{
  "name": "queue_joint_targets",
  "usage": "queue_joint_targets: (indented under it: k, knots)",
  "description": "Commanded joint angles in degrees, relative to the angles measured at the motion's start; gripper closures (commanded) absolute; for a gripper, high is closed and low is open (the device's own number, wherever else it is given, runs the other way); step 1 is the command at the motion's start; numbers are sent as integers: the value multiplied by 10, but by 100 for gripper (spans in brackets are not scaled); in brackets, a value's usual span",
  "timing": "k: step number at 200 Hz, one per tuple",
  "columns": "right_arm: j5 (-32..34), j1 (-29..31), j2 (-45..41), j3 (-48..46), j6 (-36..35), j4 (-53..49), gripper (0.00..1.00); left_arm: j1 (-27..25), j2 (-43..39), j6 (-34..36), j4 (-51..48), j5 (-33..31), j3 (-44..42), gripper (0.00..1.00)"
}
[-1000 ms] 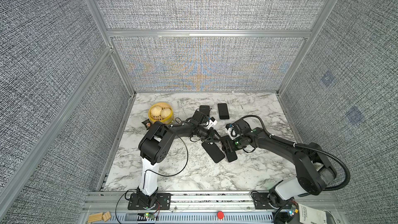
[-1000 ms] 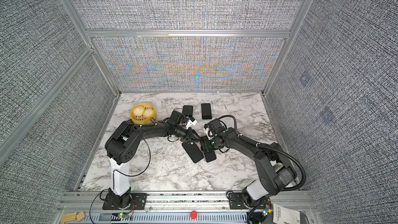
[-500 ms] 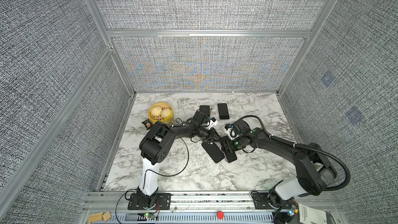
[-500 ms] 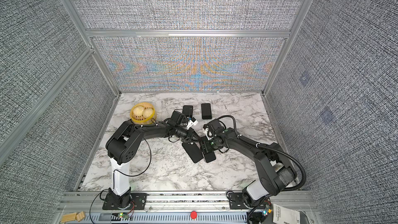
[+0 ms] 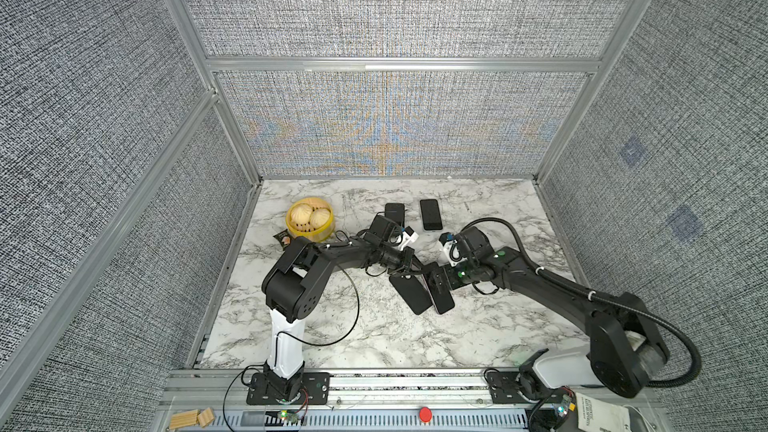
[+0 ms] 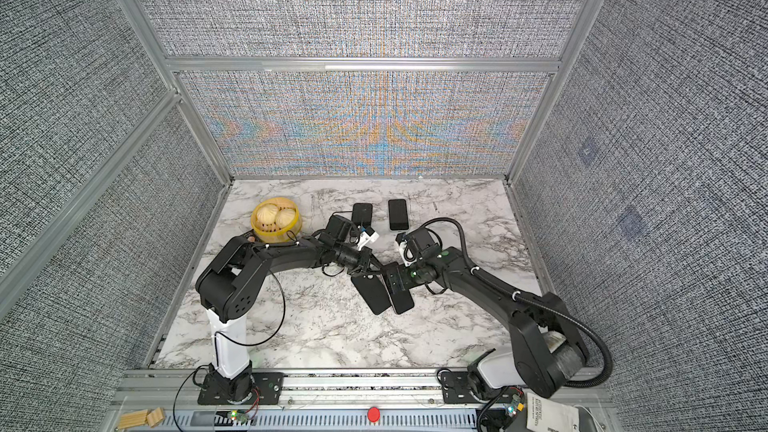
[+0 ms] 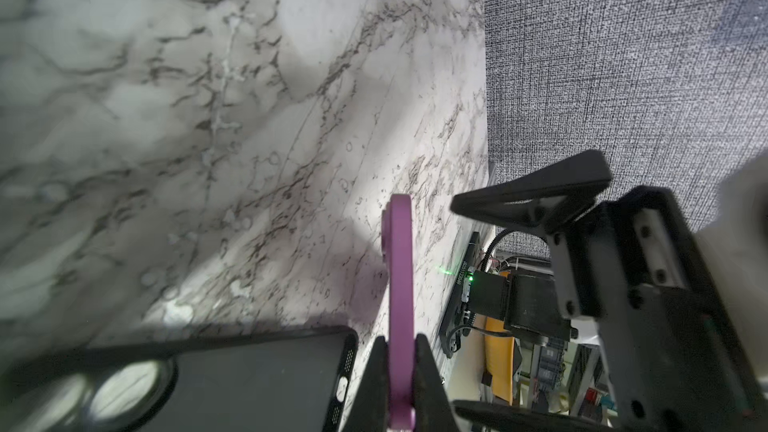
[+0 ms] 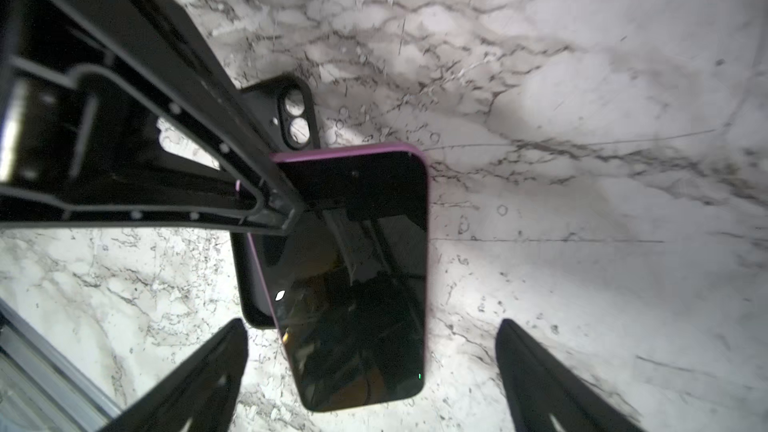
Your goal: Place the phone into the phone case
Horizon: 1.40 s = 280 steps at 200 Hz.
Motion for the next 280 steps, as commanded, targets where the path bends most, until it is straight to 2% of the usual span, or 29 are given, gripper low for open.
queue_joint_targets:
  k: [1, 44, 73, 90, 118, 146, 156, 182, 215, 253, 280]
  knots:
    - [29, 0, -32, -1, -10, -19, 1, 1, -19, -32, 42, 4, -9, 100]
    - [31, -15, -130, -39, -1, -11, 1, 11, -38, -101, 138, 13, -36, 100]
    - [-24, -48, -193, -57, 57, 0, 1, 28, -47, -171, 245, 21, -58, 100]
    - [-85, -76, -226, -89, 127, 43, 3, 35, -47, -208, 292, 19, -68, 100]
    - [-170, -109, -277, -186, 295, 207, 13, 41, -43, -260, 362, 10, -79, 100]
    - [-217, -143, -308, -270, 463, 360, 24, 43, -29, -335, 469, 0, -98, 100]
    - [-224, -152, -317, -294, 499, 401, 26, 44, -20, -363, 514, -5, -106, 100]
    - [-234, -184, -340, -326, 531, 429, 29, 44, 0, -420, 606, -17, -124, 100]
    - [-245, -212, -347, -368, 573, 494, 32, 44, 8, -454, 659, -27, -138, 100]
    - [-260, -218, -306, -382, 591, 577, 34, 44, 7, -464, 674, -30, -139, 100]
    - [-267, -219, -264, -388, 609, 653, 40, 44, 14, -480, 699, -30, -139, 100]
